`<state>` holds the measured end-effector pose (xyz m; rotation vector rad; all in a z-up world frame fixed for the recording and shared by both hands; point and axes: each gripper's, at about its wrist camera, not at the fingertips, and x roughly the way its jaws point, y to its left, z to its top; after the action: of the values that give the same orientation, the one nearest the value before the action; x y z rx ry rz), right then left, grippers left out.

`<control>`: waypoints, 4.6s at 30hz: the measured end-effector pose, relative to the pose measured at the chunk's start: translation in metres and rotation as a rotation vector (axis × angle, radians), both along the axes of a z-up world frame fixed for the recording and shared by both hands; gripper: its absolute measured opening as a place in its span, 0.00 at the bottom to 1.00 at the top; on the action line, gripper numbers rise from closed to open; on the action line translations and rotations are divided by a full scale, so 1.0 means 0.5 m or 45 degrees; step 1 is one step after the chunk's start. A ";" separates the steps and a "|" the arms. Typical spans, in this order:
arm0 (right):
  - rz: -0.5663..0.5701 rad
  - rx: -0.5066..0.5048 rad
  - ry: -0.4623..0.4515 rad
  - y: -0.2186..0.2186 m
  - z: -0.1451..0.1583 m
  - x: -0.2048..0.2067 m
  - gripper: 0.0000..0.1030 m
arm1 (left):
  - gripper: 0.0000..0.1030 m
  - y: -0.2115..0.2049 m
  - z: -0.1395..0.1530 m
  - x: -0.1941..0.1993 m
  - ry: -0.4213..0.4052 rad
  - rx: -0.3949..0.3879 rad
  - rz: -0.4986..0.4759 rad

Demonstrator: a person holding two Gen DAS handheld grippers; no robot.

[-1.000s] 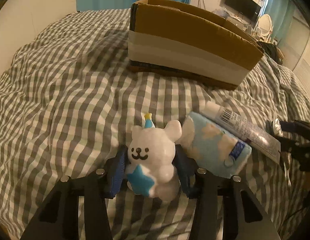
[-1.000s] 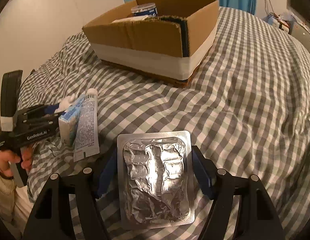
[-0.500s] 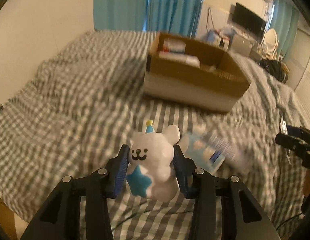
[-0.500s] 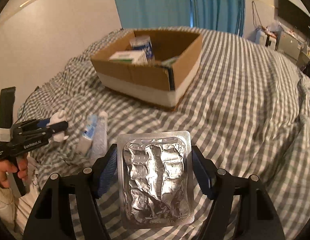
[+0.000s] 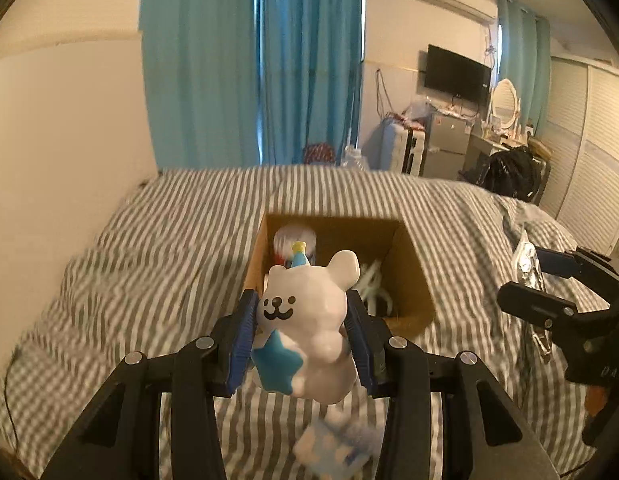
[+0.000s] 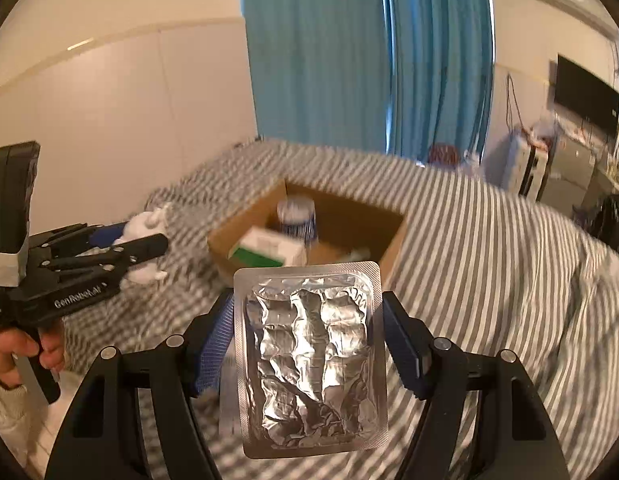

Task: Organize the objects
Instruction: 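Place the bear figurine in the box with the left tool while the right places the blister pack, then grasp the blue tissue pack with the left tool while the right grasps the white tube, then drop the tissue pack into the box with the left tool while the right drops the tube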

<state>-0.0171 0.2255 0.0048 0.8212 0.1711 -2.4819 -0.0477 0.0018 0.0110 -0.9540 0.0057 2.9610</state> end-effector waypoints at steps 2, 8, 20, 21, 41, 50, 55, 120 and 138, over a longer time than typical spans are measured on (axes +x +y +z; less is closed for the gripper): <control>0.005 -0.011 0.036 -0.010 0.023 -0.019 0.68 | 0.43 0.007 0.012 -0.026 0.013 -0.016 0.001; 0.004 -0.070 0.094 -0.037 0.070 -0.104 0.68 | 0.43 0.019 0.020 -0.117 0.026 -0.064 0.017; -0.061 -0.130 0.011 -0.084 0.010 -0.300 0.68 | 0.43 0.027 -0.083 -0.281 -0.073 -0.081 -0.006; -0.064 -0.135 -0.015 -0.086 -0.007 -0.315 0.68 | 0.43 0.028 -0.100 -0.292 -0.088 -0.085 -0.008; -0.100 -0.154 -0.171 -0.089 -0.120 -0.372 0.74 | 0.76 0.028 -0.149 -0.305 -0.165 -0.079 -0.044; -0.149 -0.153 -0.049 -0.054 0.013 -0.283 0.79 | 0.94 0.010 -0.022 -0.193 -0.047 -0.136 0.026; -0.149 -0.115 0.047 -0.036 0.100 -0.194 0.79 | 0.98 -0.004 0.042 -0.105 0.007 -0.146 0.065; 0.181 0.290 -0.421 -0.252 -0.374 -0.061 0.39 | 0.55 -0.134 -0.368 0.003 -0.448 0.244 0.035; 0.149 0.211 -0.216 -0.182 -0.216 0.014 0.19 | 0.55 -0.061 -0.199 0.054 -0.229 0.130 -0.071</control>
<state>-0.0102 0.1346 -0.1033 1.0550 0.3580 -2.2990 -0.0209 -0.0285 -0.0884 -1.1805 -0.1204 2.7844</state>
